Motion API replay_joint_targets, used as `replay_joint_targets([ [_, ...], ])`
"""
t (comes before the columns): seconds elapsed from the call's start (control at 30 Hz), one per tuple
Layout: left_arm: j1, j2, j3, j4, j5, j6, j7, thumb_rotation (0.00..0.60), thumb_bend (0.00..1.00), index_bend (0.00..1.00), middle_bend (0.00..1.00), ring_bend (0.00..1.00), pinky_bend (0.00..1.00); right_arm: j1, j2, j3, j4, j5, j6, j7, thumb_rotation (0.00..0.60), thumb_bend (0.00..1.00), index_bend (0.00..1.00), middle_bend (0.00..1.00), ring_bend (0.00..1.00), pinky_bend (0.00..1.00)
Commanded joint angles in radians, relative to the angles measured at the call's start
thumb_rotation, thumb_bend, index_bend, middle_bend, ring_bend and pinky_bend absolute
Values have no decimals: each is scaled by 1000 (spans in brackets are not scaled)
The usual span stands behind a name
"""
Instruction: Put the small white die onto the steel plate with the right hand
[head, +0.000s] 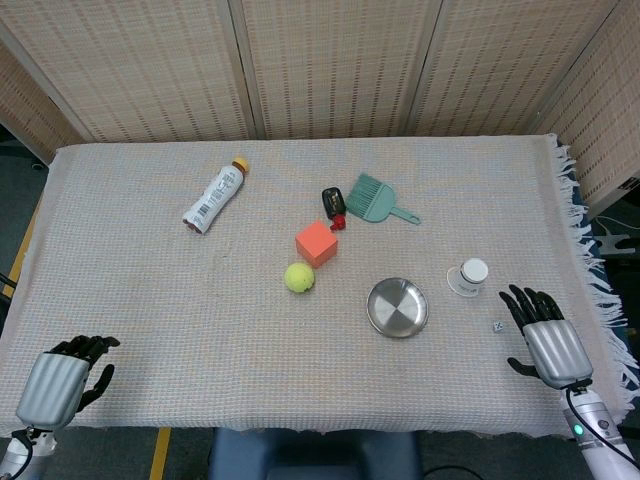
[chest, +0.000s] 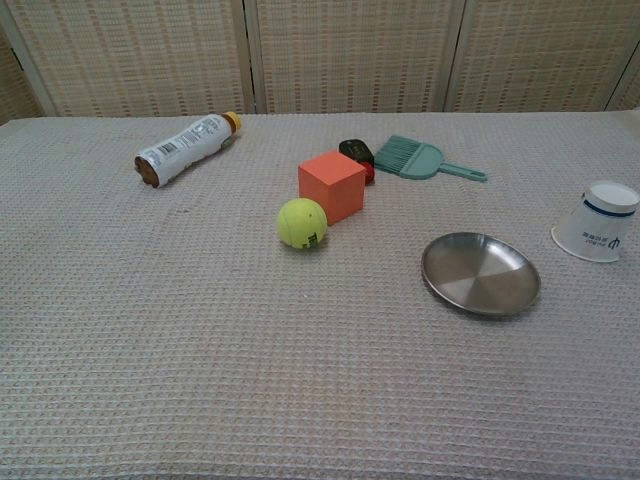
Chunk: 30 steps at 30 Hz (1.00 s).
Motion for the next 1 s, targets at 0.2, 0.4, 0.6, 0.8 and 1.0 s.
replay_joint_targets([
  [0.2, 1, -3, 1, 0, 2, 0, 14, 600, 391, 380, 453, 424, 614, 9, 5, 2, -3, 10, -20, 2, 600, 19, 0, 0, 0, 87],
  [0.4, -2, -3, -2, 3, -3, -5, 9, 600, 393, 380, 452, 424, 614, 17, -1, 8, 10, 0, -20, 13, 600, 19, 0, 0, 0, 96],
  [0.6, 2, 5, 0, -2, -9, -2, 0, 600, 391, 378, 452, 424, 614, 24, -18, 9, 41, -6, -25, 27, 600, 19, 0, 0, 0, 131],
  [0.8, 4, 5, 4, -8, 10, 11, 4, 600, 391, 377, 452, 424, 613, 33, -26, 11, 67, -16, -29, 37, 600, 19, 0, 4, 0, 211],
  [1.0, 1, 4, 4, -7, -5, -10, 10, 600, 392, 377, 457, 424, 614, 60, -6, 3, 67, 8, -95, -21, 600, 24, 22, 282, 191, 379],
])
